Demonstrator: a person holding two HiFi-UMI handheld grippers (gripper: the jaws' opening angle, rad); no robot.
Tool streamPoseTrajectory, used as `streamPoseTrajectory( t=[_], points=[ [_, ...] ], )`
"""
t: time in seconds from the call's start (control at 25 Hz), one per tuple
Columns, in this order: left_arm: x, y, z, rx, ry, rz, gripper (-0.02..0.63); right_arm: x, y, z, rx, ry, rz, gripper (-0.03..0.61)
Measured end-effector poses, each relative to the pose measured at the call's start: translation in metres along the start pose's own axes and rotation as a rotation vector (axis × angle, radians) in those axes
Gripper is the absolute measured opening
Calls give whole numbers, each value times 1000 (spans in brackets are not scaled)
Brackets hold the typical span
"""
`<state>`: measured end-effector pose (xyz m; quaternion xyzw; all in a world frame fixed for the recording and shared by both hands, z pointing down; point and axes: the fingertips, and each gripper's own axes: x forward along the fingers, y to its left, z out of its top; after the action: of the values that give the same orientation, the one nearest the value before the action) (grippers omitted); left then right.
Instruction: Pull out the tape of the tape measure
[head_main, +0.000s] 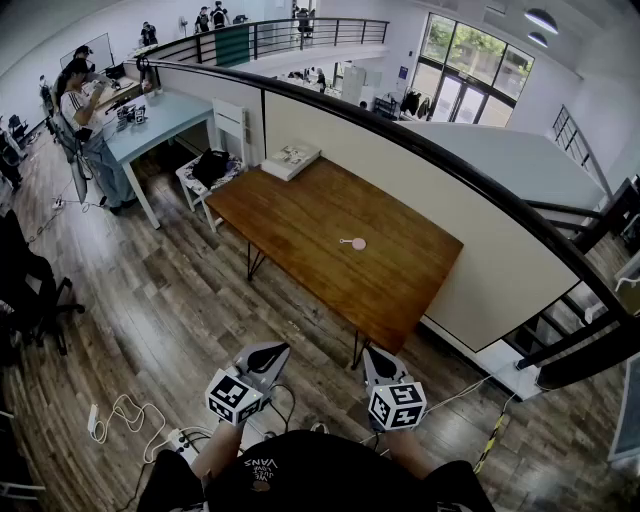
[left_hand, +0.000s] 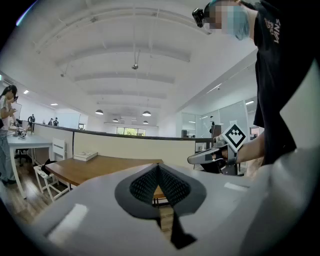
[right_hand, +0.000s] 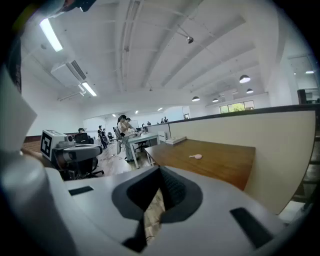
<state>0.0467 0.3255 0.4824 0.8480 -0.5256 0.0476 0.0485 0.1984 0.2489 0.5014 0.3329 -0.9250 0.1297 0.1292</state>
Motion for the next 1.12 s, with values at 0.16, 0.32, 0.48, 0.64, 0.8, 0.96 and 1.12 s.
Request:
streamPoseTrajectory(
  t=[0.16, 0.32, 0.48, 0.64, 0.8, 0.96, 1.12],
  points=[
    [13, -6, 1, -36, 6, 18, 12, 2, -12, 0, -5, 6, 24, 11],
    [24, -10, -2, -33, -5, 52, 12, 4, -21, -1, -13, 4, 64, 11],
    [30, -9, -7, -47, -1, 67, 12, 12, -28, 9, 20, -41, 88, 11],
    [38, 0, -8, -93, -2, 72, 20, 18, -31, 20, 34, -106, 105, 18],
    [50, 12, -12, -105, 5, 30, 169, 36, -34, 22, 41, -101, 88, 172],
    [62, 39, -23, -115, 26, -23, 170, 64, -36, 24, 56, -90, 48, 180],
    [76, 82, -24, -128, 32, -62, 170, 95, -38, 27, 73, -71, 2, 189]
  ],
)
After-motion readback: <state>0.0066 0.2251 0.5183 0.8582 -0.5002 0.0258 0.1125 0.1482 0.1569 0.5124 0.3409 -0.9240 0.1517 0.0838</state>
